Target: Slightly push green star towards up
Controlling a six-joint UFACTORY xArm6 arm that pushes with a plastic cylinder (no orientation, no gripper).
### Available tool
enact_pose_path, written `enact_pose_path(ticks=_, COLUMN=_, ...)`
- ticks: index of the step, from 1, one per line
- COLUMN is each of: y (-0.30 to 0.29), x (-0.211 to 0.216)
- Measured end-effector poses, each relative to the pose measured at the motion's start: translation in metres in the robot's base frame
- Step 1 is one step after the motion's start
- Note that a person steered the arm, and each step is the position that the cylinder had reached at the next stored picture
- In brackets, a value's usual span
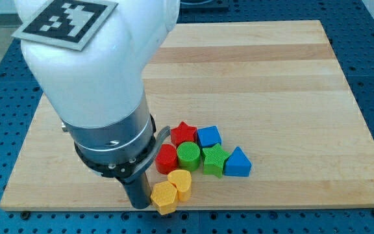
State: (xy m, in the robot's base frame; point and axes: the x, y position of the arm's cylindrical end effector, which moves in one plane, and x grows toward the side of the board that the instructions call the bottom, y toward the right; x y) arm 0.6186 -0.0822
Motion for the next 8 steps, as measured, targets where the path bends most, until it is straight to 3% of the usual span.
enact_pose_path(ticks=4, y=0.033, x=-0.006)
enact_pose_path(ticks=8, y=0.111, x=-0.092)
